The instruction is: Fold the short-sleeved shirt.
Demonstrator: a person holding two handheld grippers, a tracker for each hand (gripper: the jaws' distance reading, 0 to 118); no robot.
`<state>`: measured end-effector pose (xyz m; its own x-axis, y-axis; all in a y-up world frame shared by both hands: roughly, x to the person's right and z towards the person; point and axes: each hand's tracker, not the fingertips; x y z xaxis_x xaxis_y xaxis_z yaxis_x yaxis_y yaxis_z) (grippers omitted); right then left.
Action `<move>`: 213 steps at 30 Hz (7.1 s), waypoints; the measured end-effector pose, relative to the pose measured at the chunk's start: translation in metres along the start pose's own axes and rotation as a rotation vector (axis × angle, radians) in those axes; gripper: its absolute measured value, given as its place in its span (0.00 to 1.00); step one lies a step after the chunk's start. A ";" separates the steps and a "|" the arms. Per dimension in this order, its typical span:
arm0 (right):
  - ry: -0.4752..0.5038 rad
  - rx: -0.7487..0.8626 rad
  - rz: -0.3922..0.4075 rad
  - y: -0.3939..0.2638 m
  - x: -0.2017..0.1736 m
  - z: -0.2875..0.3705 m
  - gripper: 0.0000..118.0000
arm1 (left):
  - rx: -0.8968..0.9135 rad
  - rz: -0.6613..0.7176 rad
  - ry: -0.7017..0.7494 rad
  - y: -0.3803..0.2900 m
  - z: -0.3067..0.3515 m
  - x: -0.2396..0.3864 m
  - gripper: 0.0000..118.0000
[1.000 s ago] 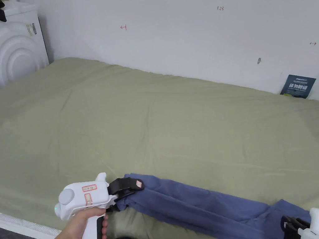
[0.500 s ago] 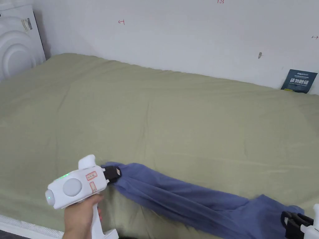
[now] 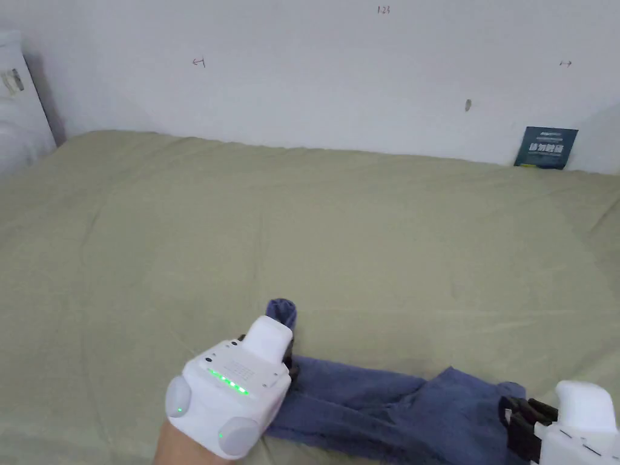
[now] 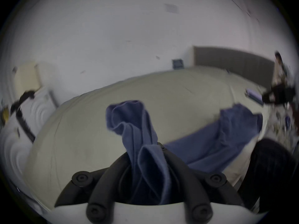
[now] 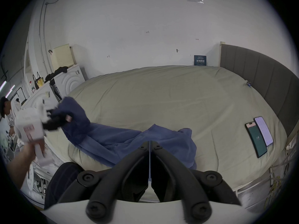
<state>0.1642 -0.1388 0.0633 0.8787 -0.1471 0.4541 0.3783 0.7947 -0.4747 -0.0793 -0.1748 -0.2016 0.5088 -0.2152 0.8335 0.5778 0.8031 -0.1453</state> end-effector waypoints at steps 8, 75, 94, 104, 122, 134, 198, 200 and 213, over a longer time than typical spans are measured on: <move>0.000 -0.001 -0.026 -0.008 0.012 0.009 0.02 | -0.243 0.064 -0.192 -0.022 -0.048 0.037 0.55; 0.012 -0.068 -0.034 -0.009 -0.005 -0.005 0.02 | -0.078 1.182 -0.340 -0.121 -0.029 -0.154 0.11; -0.065 -0.075 -0.051 -0.014 0.012 -0.011 0.02 | -0.129 0.165 -0.119 0.019 -0.033 0.113 0.11; -0.078 -0.078 -0.061 -0.015 0.029 -0.007 0.02 | 0.005 0.352 -0.297 0.029 0.008 0.066 0.69; 0.060 -0.145 -0.047 -0.001 0.000 -0.026 0.02 | -0.228 0.622 -0.560 -0.005 -0.065 0.111 0.11; 0.290 -0.368 -0.139 -0.016 -0.031 -0.151 0.02 | -0.102 0.772 -0.377 -0.043 0.007 -0.061 0.92; 0.036 0.139 -0.023 0.121 0.007 -0.004 0.02 | 0.358 0.436 0.348 0.065 0.157 -0.250 0.07; 0.021 0.224 -0.008 0.149 0.010 0.020 0.02 | 0.440 0.411 0.274 0.101 0.160 -0.195 0.06; -0.089 0.463 0.094 0.156 -0.019 0.107 0.02 | 0.562 0.267 0.201 0.161 0.188 -0.024 0.07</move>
<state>0.1757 0.0511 0.0609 0.8671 -0.0268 0.4974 0.1110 0.9839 -0.1404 -0.1188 0.0643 -0.1448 0.7292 -0.0238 0.6839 0.0206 0.9997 0.0128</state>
